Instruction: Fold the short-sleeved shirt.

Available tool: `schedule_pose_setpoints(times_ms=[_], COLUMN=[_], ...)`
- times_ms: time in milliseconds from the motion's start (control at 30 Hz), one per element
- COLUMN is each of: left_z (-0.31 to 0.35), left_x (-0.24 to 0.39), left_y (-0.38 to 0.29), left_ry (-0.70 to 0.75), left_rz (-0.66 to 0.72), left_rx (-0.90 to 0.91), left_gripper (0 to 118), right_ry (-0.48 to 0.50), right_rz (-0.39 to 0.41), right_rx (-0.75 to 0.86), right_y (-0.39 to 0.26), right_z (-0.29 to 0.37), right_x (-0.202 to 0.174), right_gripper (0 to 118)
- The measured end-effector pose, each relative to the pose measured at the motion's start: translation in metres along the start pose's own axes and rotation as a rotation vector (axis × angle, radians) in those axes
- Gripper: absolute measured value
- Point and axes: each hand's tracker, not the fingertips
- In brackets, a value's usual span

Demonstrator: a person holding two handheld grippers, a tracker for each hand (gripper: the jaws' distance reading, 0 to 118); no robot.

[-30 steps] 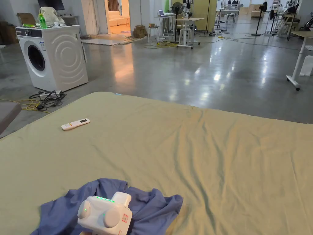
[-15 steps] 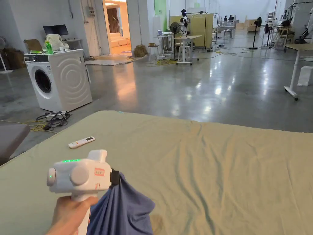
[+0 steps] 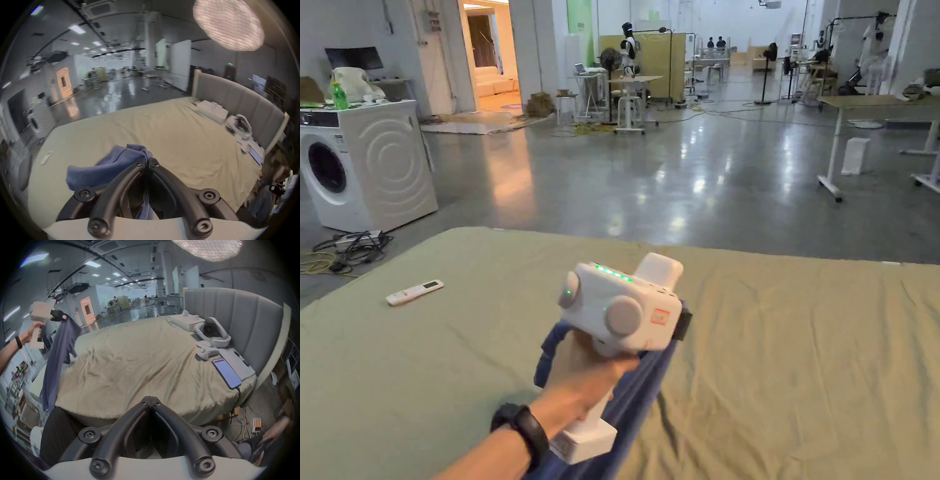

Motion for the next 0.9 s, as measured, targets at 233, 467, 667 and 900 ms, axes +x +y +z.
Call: schedule_pose_setpoints(times_ms=[233, 467, 667, 900], left_z=[-0.090, -0.083, -0.091, 0.033], left_x=[0.224, 0.372, 0.355, 0.186], left_y=[-0.065, -0.144, -0.165, -0.109], left_ry=[-0.426, -0.722, -0.653, -0.397], left_rz=[-0.070, -0.184, -0.132, -0.001], left_rx=[-0.142, -0.243, -0.264, 0.062], left_gripper=[3, 4, 85, 91], right_ry=[-0.098, -0.162, -0.121, 0.035], right_rz=[-0.075, -0.104, -0.125, -0.051], right_rx=[-0.015, -0.064, -0.055, 0.063], right_y=[-0.009, -0.023, -0.021, 0.009], right_z=[0.023, 0.025, 0.015, -0.003], right_x=[0.030, 0.051, 0.046, 0.019], right_gripper=[0, 0, 0, 0])
